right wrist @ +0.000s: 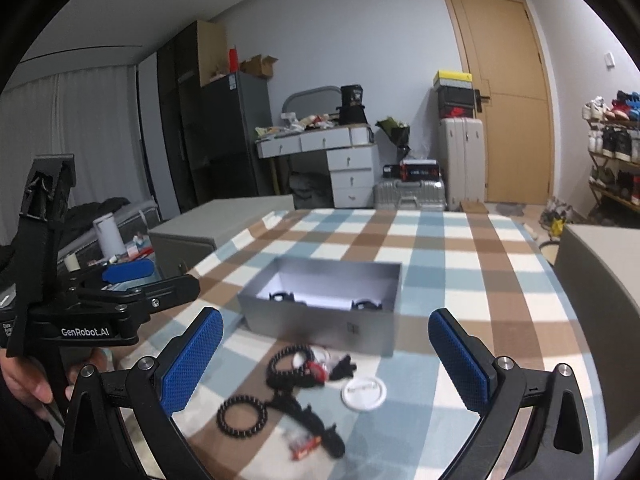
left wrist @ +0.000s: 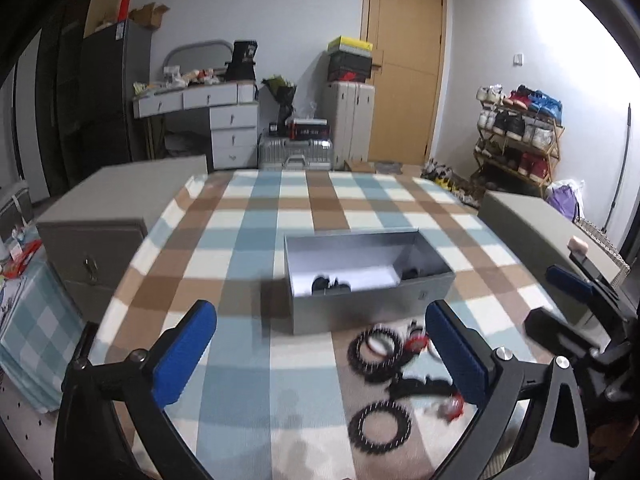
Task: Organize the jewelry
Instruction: 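Lift the left tool out of the box and back over the table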
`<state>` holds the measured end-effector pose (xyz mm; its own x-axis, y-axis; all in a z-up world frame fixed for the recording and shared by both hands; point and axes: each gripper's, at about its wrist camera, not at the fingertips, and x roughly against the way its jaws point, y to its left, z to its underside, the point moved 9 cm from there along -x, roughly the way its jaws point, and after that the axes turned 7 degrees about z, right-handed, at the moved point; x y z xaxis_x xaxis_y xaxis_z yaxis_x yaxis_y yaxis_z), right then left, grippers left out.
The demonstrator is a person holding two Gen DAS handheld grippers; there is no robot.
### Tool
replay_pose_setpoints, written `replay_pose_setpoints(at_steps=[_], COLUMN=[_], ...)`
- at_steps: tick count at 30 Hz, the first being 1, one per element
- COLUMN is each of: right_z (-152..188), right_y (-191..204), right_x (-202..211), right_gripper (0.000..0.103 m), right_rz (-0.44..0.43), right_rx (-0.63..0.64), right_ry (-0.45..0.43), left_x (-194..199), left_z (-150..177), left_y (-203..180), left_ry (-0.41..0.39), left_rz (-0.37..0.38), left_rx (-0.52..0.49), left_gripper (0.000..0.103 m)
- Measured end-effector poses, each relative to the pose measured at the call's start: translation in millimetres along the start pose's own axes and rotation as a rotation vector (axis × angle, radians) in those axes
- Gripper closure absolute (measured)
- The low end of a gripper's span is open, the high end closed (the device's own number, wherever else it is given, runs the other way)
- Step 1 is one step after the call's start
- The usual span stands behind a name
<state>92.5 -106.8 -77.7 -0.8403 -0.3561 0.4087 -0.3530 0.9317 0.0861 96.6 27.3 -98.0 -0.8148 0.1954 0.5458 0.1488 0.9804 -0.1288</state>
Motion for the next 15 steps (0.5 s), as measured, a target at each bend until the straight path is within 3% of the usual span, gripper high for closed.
replay_pose_setpoints(at_steps=[5,15], right_z=[14,29], right_y=[-7,-21], right_x=[8,20], right_gripper=[0.000,0.000], right_rz=[0.056,0.198], right_rx=[0.010,0.040], right_ry=[0.010,-0.001], left_x=[-7,-27], left_z=[28,73], left_y=[1,-23], left_ry=[0.087,0.253], left_rz=[0.029,0.112], left_rx=[0.025,-0.029], left_gripper=[0.001,0.001])
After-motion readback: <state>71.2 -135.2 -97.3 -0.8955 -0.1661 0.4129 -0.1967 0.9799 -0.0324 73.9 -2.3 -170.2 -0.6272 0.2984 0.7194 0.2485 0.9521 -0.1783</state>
